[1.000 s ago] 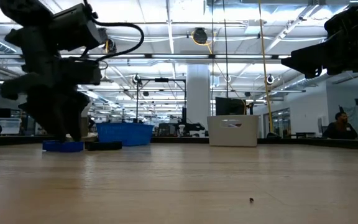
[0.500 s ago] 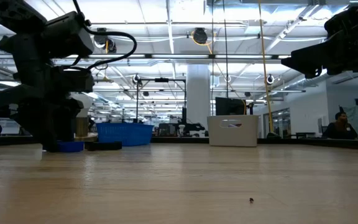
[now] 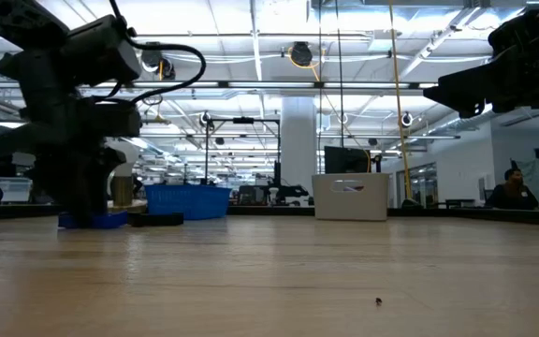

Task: Pick & Place Office items
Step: Put the blue digital clock into the blue bin

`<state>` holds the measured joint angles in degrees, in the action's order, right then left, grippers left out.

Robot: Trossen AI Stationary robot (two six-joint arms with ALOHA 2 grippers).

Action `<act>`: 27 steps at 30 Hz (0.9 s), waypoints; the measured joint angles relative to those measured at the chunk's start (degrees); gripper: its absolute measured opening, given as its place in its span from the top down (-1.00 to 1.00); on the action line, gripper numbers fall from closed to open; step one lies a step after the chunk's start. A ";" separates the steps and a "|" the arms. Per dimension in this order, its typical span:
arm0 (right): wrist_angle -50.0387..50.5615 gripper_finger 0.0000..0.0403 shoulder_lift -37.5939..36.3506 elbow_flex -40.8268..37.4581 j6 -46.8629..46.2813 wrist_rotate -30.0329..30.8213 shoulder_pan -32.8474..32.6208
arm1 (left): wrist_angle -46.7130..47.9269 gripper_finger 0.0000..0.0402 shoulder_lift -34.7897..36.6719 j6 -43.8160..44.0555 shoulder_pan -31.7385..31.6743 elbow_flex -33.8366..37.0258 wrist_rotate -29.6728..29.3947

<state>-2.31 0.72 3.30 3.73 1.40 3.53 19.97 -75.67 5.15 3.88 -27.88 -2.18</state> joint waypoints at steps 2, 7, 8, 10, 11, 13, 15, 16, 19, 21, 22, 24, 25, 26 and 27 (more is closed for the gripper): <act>0.00 -0.10 -0.01 0.01 0.00 -0.01 0.02 | 0.00 0.31 0.01 3.97 -0.04 0.00 -0.40; 0.00 -0.10 0.00 0.00 0.00 0.00 0.01 | 0.73 0.28 -0.03 15.67 -0.04 0.04 0.17; 0.00 -0.10 0.01 0.01 0.00 -0.01 0.00 | 0.94 0.25 -0.03 17.10 -0.02 0.04 -0.12; 0.00 -0.10 0.00 0.00 0.00 0.01 0.00 | 1.11 0.20 -0.07 19.61 0.06 0.04 -1.23; 0.00 -0.10 -0.01 0.01 0.00 0.01 0.00 | 1.11 0.19 -0.07 20.46 0.07 0.04 -1.58; 0.00 -0.10 0.00 -0.01 0.00 0.00 0.01 | 1.04 0.21 -0.07 21.72 0.07 0.04 -2.00; 0.00 -0.10 0.00 0.00 0.00 0.00 0.01 | 0.88 0.27 -0.07 22.06 0.07 0.04 -2.12; 0.00 -0.10 -0.01 0.01 0.00 0.01 0.00 | 0.79 0.30 -0.07 22.25 0.06 0.07 -2.29; 0.00 -0.10 0.01 0.01 0.00 0.01 0.02 | 0.72 0.32 -0.07 22.89 0.04 0.07 -3.59; 0.00 -0.10 0.00 -0.01 0.00 0.01 0.00 | 0.70 0.32 -0.07 22.82 0.02 0.07 -4.56; 0.00 -0.10 0.01 0.00 0.00 0.00 0.02 | 0.70 0.32 -0.07 22.92 0.02 0.07 -5.22; 0.00 -0.10 -0.01 0.00 0.00 0.00 0.01 | 0.70 0.32 -0.07 23.96 0.02 0.07 -6.41; 0.00 -0.10 0.00 0.00 0.00 0.01 0.01 | 0.70 0.32 -0.07 24.00 0.00 0.07 -6.70; 0.00 -0.10 0.01 -0.01 0.00 -0.01 0.00 | 0.67 0.32 -0.07 23.90 0.02 0.07 -6.88; 0.00 -0.10 0.01 0.01 0.00 0.01 0.00 | 0.67 0.32 -0.07 23.79 0.02 0.07 -6.94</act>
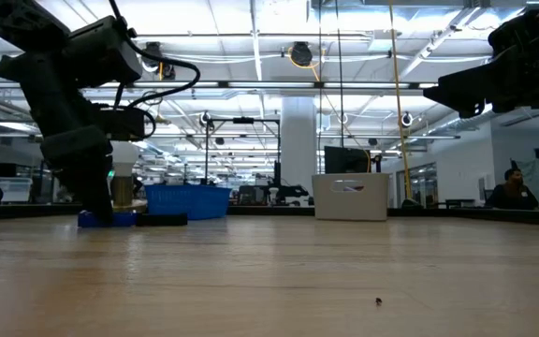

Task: Pick & Place Office items
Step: Put the blue digital clock into the blue bin

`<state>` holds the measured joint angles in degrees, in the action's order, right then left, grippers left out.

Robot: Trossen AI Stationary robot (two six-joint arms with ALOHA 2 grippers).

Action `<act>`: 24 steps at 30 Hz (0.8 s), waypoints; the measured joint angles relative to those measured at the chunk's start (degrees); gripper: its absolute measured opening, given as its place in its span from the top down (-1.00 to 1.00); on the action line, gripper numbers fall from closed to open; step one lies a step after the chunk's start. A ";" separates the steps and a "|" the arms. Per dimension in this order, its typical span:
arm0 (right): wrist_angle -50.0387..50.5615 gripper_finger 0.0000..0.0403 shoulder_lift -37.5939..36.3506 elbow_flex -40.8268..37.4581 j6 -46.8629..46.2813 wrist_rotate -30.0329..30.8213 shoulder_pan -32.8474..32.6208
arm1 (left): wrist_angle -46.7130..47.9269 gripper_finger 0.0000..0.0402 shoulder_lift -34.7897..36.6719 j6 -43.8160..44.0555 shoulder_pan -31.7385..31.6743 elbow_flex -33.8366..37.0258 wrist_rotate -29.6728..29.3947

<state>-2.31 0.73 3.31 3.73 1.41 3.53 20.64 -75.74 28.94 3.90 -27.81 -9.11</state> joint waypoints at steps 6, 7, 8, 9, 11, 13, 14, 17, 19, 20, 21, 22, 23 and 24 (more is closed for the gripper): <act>0.00 -0.10 -0.02 -0.01 0.00 -0.01 0.02 | 0.40 0.32 0.85 -0.67 -0.07 -0.28 -0.50; 0.00 -0.10 0.00 -0.01 0.00 -0.01 0.02 | 0.54 0.32 0.81 -0.99 -0.07 -0.64 -0.50; 0.00 -0.10 -0.02 0.00 0.00 -0.01 0.00 | 0.79 0.32 0.88 -1.59 -0.07 -0.94 -0.48; 0.00 -0.10 -0.02 -0.01 0.00 -0.02 0.00 | 1.31 0.32 1.36 -2.19 -0.07 -1.25 -0.47; 0.00 -0.10 -0.02 -0.02 0.00 0.00 0.00 | 0.90 0.32 2.72 -3.30 -0.05 -2.02 -0.45; 0.00 -0.10 0.00 -0.01 0.00 -0.02 0.00 | 0.49 0.32 3.47 -3.95 -0.02 -2.81 -1.02; 0.00 -0.10 0.00 -0.02 0.00 0.00 0.02 | 0.68 0.32 3.83 -4.47 -0.02 -3.01 -1.55; 0.00 -0.10 0.00 -0.01 0.00 -0.02 0.01 | 0.66 0.32 6.05 -5.88 -0.02 -3.62 -3.47; 0.00 -0.10 0.00 0.00 0.00 -0.01 0.00 | -0.01 0.32 7.74 -6.53 -0.02 -3.74 -6.16; 0.00 -0.10 0.00 -0.01 0.00 -0.01 0.00 | -0.10 0.32 8.31 -6.79 -0.02 -3.74 -7.85; 0.00 -0.10 -0.01 0.00 0.00 0.00 0.00 | -0.27 0.32 8.84 -7.07 -0.09 -3.74 -9.52; 0.00 -0.10 0.00 0.00 0.00 -0.01 0.02 | -0.71 0.32 9.45 -7.60 -0.10 -3.74 -11.00; 0.00 -0.10 0.00 -0.02 0.00 -0.02 0.00 | -1.27 0.32 10.15 -8.02 -0.16 -3.74 -12.36; 0.00 -0.10 0.00 -0.02 0.00 -0.02 0.00 | -1.64 0.32 10.94 -8.35 -0.28 -3.74 -13.67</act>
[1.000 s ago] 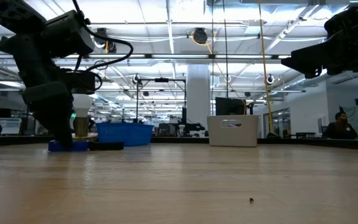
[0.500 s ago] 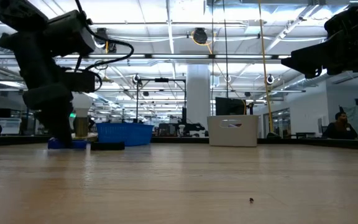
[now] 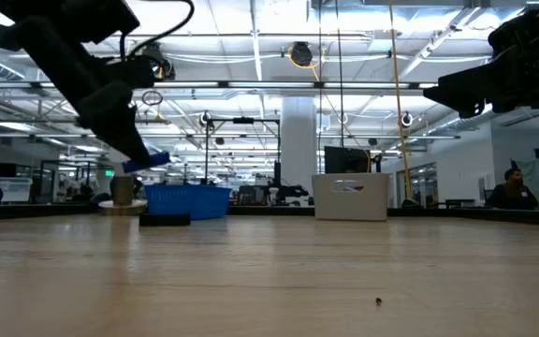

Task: Pick & Place Office items
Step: Put the blue digital clock into the blue bin

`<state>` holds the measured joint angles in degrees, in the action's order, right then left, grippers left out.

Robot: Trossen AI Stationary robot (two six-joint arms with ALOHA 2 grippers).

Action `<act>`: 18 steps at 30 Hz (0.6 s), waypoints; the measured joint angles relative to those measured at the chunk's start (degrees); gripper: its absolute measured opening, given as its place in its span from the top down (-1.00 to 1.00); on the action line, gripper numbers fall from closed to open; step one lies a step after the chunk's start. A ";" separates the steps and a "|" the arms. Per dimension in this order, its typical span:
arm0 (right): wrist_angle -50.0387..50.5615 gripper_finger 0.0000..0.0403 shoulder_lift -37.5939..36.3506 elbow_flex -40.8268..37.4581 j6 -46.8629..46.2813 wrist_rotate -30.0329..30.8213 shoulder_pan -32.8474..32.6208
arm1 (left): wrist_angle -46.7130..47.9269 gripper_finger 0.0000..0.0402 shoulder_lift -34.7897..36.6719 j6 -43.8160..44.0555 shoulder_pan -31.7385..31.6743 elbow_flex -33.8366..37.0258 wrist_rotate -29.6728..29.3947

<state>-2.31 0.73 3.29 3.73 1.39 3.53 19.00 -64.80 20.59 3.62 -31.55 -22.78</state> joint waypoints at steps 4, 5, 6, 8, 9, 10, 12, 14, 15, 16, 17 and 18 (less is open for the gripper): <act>0.00 -0.10 0.00 0.02 0.00 0.02 0.02 | -1.61 0.28 2.26 0.03 -1.34 0.00 -2.95; 0.00 -0.10 0.00 0.00 0.00 0.01 0.01 | -2.48 0.27 2.64 -0.06 -1.87 0.00 -3.04; 0.00 -0.10 0.00 0.00 0.00 0.01 0.02 | -3.32 0.27 3.07 -0.54 -2.39 0.00 -3.06; 0.00 -0.10 -0.01 0.01 0.00 0.01 0.02 | -5.95 0.30 4.01 -1.94 -3.48 0.00 -3.20; 0.00 -0.10 0.00 0.00 0.00 0.01 0.00 | -7.57 0.32 4.34 -2.80 -4.15 -0.01 -3.22; 0.00 -0.10 -0.02 0.02 0.00 0.00 0.02 | -9.11 0.32 4.53 -3.75 -4.93 -0.02 -3.43; 0.00 -0.10 0.00 0.01 0.00 0.01 0.01 | -12.76 0.32 4.55 -5.32 -6.62 -0.02 -4.71; 0.00 -0.10 0.00 0.01 0.00 0.02 0.00 | -16.52 0.32 4.57 -6.69 -8.48 -0.02 -6.00; 0.00 -0.10 0.00 0.02 0.00 0.00 0.00 | -18.28 0.32 4.57 -7.10 -9.54 -0.02 -6.13; 0.00 -0.10 0.00 0.00 0.00 0.00 0.00 | -19.89 0.32 4.57 -7.54 -10.68 -0.02 -6.19; 0.00 -0.10 0.00 0.00 0.00 0.02 0.02 | -21.27 0.32 4.53 -7.96 -11.91 -0.02 -6.19; 0.00 -0.10 -0.01 0.01 0.00 0.00 0.00 | -22.70 0.31 4.39 -8.41 -13.21 -0.02 -6.21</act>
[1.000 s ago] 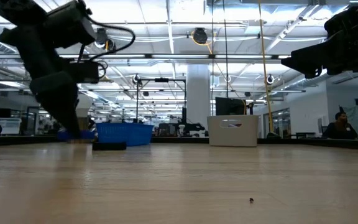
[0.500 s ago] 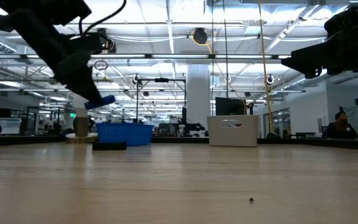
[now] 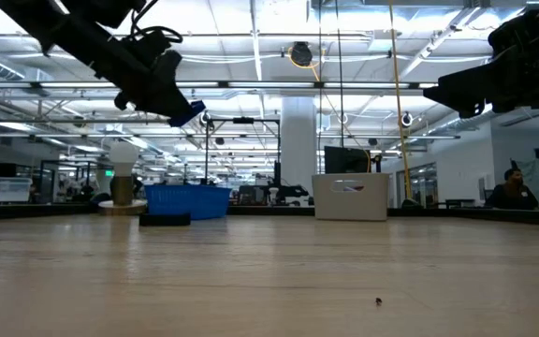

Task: Pick & Place Office items
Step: Put the blue digital clock into the blue bin

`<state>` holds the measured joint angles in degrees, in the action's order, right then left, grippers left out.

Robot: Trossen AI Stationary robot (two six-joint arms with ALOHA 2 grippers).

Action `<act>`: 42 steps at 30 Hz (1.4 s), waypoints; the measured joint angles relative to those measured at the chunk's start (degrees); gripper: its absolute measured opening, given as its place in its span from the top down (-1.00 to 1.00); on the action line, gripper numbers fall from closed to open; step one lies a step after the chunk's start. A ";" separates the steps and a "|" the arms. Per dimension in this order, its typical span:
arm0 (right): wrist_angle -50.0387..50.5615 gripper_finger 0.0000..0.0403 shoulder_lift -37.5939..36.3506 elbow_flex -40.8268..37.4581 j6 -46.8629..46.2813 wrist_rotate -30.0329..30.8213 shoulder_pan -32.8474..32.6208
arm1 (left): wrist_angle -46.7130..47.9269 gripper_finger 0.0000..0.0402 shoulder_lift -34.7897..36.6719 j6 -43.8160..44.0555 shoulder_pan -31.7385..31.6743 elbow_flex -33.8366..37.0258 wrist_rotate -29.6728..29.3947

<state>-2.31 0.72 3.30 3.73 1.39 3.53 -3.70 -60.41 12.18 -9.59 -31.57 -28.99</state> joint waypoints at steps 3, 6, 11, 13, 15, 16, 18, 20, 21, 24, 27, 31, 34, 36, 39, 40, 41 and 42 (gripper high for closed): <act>0.00 -0.10 0.01 0.00 0.00 0.01 0.02 | -2.82 0.30 -0.39 -0.51 -4.48 -0.02 1.15; 0.00 -0.10 0.01 0.00 0.00 0.02 0.01 | -3.31 0.32 -0.39 0.27 -9.91 -0.41 6.09; 0.00 -0.10 0.01 -0.01 0.00 0.02 0.02 | -1.61 0.32 -1.02 2.10 -17.89 -0.78 14.00; 0.00 -0.10 0.01 0.01 0.00 0.02 0.00 | -0.31 0.31 -2.27 3.63 -19.96 -0.79 15.14; 0.00 -0.10 0.01 0.01 0.00 0.00 0.00 | 0.42 0.30 -3.94 4.66 -21.35 -0.79 16.55; 0.00 -0.10 0.01 0.01 0.00 0.00 0.00 | 0.20 0.29 -5.05 4.80 -21.78 -0.79 17.34; 0.00 -0.10 0.01 0.01 0.00 0.00 0.00 | -0.71 0.29 -7.78 5.43 -22.03 -0.79 18.55; 0.00 -0.10 0.01 -0.01 0.00 0.01 0.01 | -2.15 0.28 -10.40 6.45 -21.94 -0.79 19.57; 0.00 -0.10 0.01 0.00 0.00 0.02 0.00 | -3.24 0.28 -11.59 6.60 -21.92 -0.79 20.33; 0.00 -0.10 0.01 0.01 0.00 0.01 0.00 | -3.94 0.28 -14.92 7.78 -21.79 -0.79 20.63; 0.00 -0.10 0.01 -0.01 0.00 0.00 0.00 | -3.83 0.28 -17.01 9.46 -21.59 -0.79 21.31; 0.00 -0.10 0.01 -0.01 0.00 0.00 0.02 | -3.93 0.27 -18.04 10.49 -20.61 -0.79 21.49; 0.00 -0.10 0.01 0.00 0.00 0.01 0.01 | -3.70 0.27 -18.13 10.53 -20.03 -0.79 21.18; 0.00 -0.10 0.00 0.01 0.00 0.02 0.01 | -3.70 0.27 -18.13 10.64 -19.63 -0.79 21.03; 0.00 -0.10 0.01 0.01 0.00 0.00 0.00 | -3.44 0.27 -18.13 10.33 -19.13 -0.79 21.00; 0.00 -0.10 0.01 -0.01 0.00 0.00 0.00 | -3.43 0.27 -18.21 9.98 -19.09 -0.79 21.00; 0.00 -0.10 0.01 0.01 0.00 0.00 0.00 | -3.46 0.27 -18.43 9.77 -18.96 -0.79 21.03; 0.00 -0.10 0.01 -0.01 0.00 0.02 0.02 | -3.44 0.27 -18.73 9.70 -18.82 -0.79 21.03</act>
<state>-2.31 0.73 3.29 3.73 1.41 3.55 -7.13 -79.14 21.89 -28.40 -32.36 -7.96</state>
